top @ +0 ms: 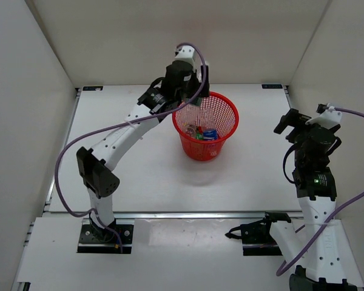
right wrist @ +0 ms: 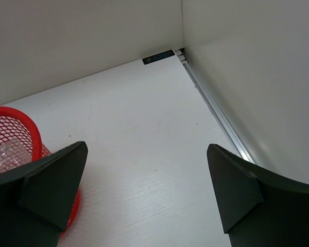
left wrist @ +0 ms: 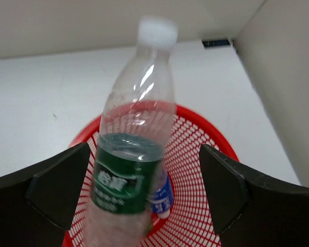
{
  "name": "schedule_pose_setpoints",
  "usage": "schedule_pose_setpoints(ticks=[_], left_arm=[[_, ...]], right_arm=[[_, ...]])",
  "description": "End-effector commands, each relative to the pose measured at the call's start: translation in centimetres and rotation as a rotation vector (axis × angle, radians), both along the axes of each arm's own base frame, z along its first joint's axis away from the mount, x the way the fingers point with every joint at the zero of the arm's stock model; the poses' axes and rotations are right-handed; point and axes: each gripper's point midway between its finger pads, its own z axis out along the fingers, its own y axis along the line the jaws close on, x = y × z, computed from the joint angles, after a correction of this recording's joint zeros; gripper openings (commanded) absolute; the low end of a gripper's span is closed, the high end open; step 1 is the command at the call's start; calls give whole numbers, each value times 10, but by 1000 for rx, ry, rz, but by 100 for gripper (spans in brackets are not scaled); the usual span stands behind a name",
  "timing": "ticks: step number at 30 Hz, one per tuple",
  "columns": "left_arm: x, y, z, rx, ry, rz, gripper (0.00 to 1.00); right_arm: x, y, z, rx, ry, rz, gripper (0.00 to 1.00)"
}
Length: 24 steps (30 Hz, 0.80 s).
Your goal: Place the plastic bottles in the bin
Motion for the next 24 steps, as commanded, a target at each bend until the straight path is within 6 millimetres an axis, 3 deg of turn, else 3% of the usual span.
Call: schedule_pose_setpoints(ticks=[1,3,4,6,7,9,10,11,12,13,14,15,16,17,18,20,21,24], left_arm=[[-27,-15,14,21,2,-105,99],[-33,-1,37,0,-34,-90,98],[-32,4,37,-2,-39,-94,99],[-42,32,68,-60,-88,-60,98],[-43,41,65,-55,-87,-42,98],[-55,76,86,-76,-131,27,98],[-63,96,90,-73,-142,68,99],[-60,111,80,-66,-121,106,99],[-64,140,89,-96,-136,158,99],[-67,152,74,-89,-100,187,99],[-70,185,62,-78,-78,266,99],[-80,216,71,-101,-103,338,98],[-88,252,56,-80,-83,458,99],[-94,270,29,-41,-27,513,99],[-107,300,13,-28,7,593,99],[-134,344,-2,-27,28,719,99],[-142,353,-22,-4,70,764,99],[-161,358,-35,-9,78,797,99]], right_arm=[[2,-10,-4,-8,8,-45,99],[6,-10,-7,-4,17,-40,99],[7,-10,-8,3,20,-32,100],[10,-12,-16,20,51,-37,99],[12,-12,-23,29,68,-24,99],[15,-11,-27,48,71,-8,99],[14,-12,-31,62,82,-8,99],[14,-14,-33,66,94,-2,99],[13,-14,-37,56,120,7,99],[14,-14,-37,50,138,20,99],[14,-18,-49,63,201,11,99],[10,-21,-55,70,240,-5,99],[6,-28,-62,86,302,-34,99],[9,-32,-64,83,345,-42,99],[5,-33,-75,90,406,-42,99],[5,-26,-88,91,459,-19,99],[6,-23,-93,112,473,-15,99],[5,-8,-108,185,510,19,100]])
